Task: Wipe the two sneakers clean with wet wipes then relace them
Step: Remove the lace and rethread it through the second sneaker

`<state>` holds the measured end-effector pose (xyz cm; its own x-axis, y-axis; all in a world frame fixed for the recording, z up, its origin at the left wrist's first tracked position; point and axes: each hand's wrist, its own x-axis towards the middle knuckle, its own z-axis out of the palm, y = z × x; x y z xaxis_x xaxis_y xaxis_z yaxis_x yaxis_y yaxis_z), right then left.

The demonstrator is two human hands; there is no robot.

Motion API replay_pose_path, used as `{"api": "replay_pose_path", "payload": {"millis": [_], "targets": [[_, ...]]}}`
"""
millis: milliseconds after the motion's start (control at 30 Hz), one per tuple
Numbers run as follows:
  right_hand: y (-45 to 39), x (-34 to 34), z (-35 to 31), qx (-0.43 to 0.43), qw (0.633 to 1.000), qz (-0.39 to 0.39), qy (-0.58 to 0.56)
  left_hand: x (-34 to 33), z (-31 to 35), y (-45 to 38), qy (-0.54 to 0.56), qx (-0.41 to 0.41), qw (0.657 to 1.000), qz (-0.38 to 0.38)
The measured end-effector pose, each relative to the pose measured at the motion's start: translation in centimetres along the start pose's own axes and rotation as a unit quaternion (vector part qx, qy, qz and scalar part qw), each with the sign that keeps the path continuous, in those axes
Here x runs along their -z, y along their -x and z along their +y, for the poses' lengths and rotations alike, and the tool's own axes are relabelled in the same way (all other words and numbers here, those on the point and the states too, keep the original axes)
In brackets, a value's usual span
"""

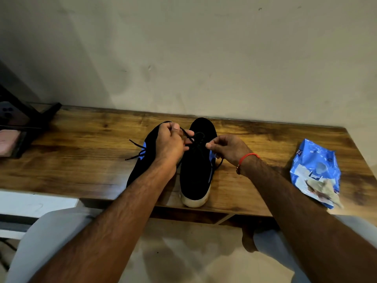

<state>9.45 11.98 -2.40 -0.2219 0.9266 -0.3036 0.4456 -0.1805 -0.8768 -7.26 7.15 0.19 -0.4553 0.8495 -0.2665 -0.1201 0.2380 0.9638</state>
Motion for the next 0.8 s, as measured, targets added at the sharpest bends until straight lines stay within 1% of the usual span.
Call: {"api": "replay_pose_path", "payload": {"millis": [100,200,300,433,500,567,667,800], "targets": [[-0.1,-0.1,0.2,-0.003,0.999,-0.008,-0.031,0.1,0.6,0.0,0.076,-0.026,0.996,0.031],[-0.1,-0.3,0.4,0.000,0.999,-0.006,-0.032,0.2,1.2,0.1,0.139,-0.040,0.989,0.040],[-0.2,-0.6,0.3,0.007,0.999,-0.004,-0.044,0.0,1.0,0.4,0.121,-0.033,0.992,0.029],[-0.2,-1.0,0.4,0.022,0.999,-0.009,-0.036,0.0,1.1,0.9,0.078,-0.013,0.997,-0.016],[-0.2,-1.1,0.4,0.026,0.999,-0.009,-0.027,0.4,1.5,0.9,0.067,-0.024,0.997,-0.021],[-0.1,-1.0,0.5,0.023,0.999,-0.008,-0.022,0.8,1.9,0.9,0.061,-0.047,0.997,-0.008],[-0.2,-1.0,0.8,0.015,0.999,-0.009,-0.031,1.2,2.5,1.0,0.109,-0.092,0.990,0.002],[-0.4,-0.9,0.9,0.019,0.999,-0.011,-0.028,1.2,3.7,1.1,0.199,-0.135,0.970,0.012]]}}
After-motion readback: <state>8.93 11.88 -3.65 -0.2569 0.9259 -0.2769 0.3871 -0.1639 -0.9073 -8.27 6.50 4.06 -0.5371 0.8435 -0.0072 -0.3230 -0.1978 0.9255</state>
